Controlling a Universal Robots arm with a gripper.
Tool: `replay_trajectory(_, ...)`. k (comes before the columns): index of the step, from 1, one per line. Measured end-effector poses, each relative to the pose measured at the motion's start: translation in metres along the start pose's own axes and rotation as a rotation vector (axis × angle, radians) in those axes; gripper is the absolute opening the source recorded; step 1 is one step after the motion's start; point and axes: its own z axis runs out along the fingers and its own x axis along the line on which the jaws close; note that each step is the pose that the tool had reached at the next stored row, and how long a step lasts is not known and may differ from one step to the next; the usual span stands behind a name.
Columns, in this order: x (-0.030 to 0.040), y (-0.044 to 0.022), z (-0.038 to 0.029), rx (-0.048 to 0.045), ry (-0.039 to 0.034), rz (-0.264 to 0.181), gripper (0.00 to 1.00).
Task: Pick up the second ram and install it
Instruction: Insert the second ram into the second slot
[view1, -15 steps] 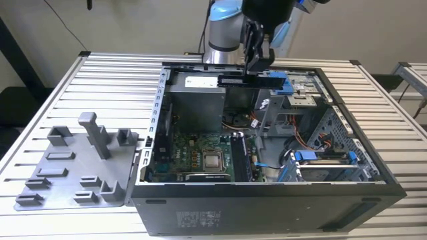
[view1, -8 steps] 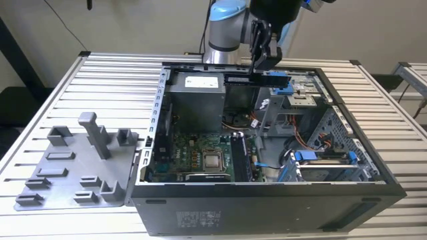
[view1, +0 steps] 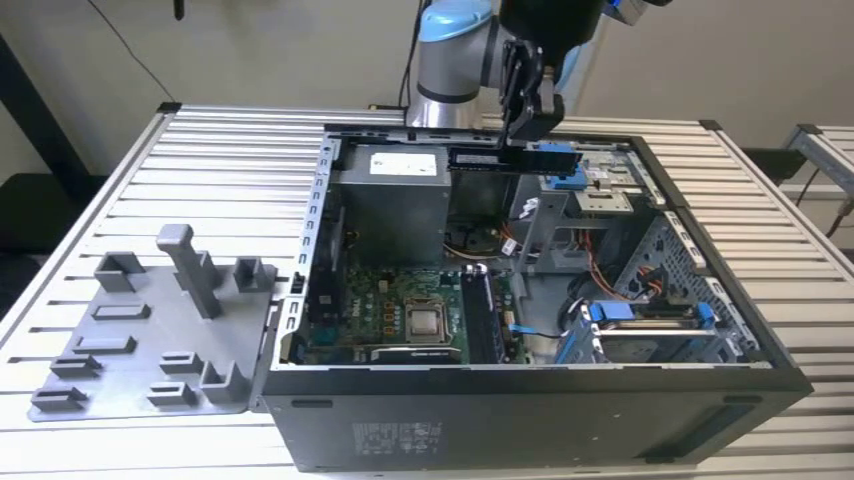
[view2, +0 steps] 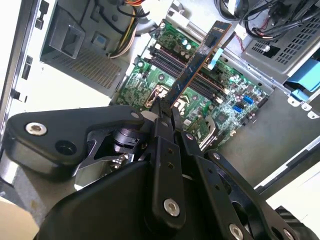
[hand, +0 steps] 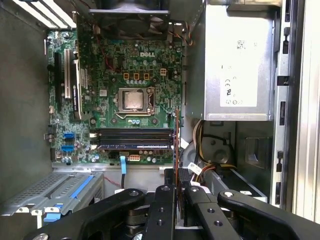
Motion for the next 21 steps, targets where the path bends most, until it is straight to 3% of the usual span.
replay_trajectory(7,0.0000,-0.0001,0.0000,0.0002,-0.0002,0.007,0.14)
replay_trajectory(21,0.0000,-0.0001,0.0002,0.0033,-0.0036,0.125,0.14)
